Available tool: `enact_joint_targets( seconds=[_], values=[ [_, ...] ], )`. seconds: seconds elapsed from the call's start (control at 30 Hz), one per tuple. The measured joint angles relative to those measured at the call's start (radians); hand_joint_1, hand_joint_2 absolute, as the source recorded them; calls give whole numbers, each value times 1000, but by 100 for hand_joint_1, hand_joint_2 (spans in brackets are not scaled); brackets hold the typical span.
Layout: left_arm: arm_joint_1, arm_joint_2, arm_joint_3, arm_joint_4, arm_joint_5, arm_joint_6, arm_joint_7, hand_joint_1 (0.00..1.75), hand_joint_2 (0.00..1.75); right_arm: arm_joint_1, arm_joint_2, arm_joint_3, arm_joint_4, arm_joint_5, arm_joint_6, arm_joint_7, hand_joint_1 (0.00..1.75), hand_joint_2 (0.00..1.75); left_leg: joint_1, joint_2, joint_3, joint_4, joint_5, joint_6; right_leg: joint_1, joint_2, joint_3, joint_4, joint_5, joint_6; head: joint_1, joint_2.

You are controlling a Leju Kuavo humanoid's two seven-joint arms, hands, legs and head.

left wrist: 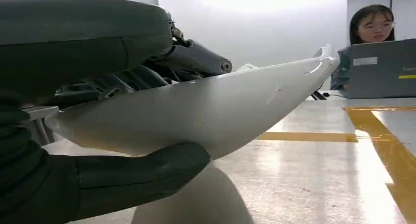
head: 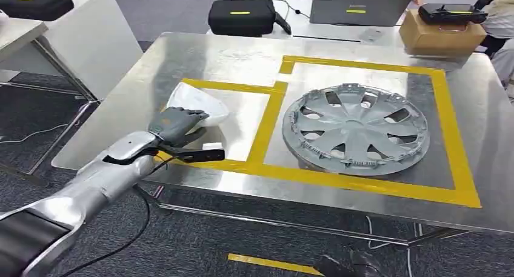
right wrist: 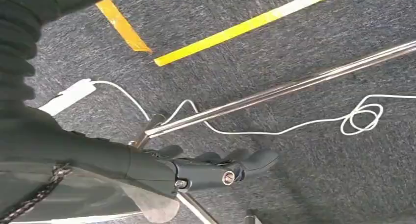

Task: Take the parts from the cabinet and place them on the table.

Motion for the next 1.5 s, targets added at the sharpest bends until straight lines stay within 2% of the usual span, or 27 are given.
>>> enact_joint_targets(
  seconds=[0.27,0.3,0.4,0.43,0.63,1.5],
  values=[
    [11,2,0,0,2,2,-11,175,175,-1,0,0,-5,0,2,0,0,175,0,0,0,0,0,0,0,0,0,0,0,0,0,0],
    [11,2,-1,0,1,1,-13,0,175,-1,0,0,-5,0,3,0,0,0,0,0,0,0,0,0,0,0,0,0,0,0,0,0],
    [14,2,-1,0,15,-2,-22,0,175,-1,0,0,-5,0,5,0,0,0,0,0,0,0,0,0,0,0,0,0,0,0,0,0],
    [15,2,-1,0,20,-2,-23,0,0,-1,0,0,-5,0,7,0,0,0,0,0,0,0,0,0,0,0,0,0,0,0,0,0],
    [28,2,8,0,30,43,-25,0,0,-1,0,0,-5,-2,8,-1,0,0,0,0,0,0,0,0,0,0,0,0,0,0,0,0],
    [28,2,22,-2,-8,48,3,0,0,-1,0,0,-8,-1,8,0,0,0,0,0,0,0,0,0,0,0,0,0,0,0,0,0]
  ],
)
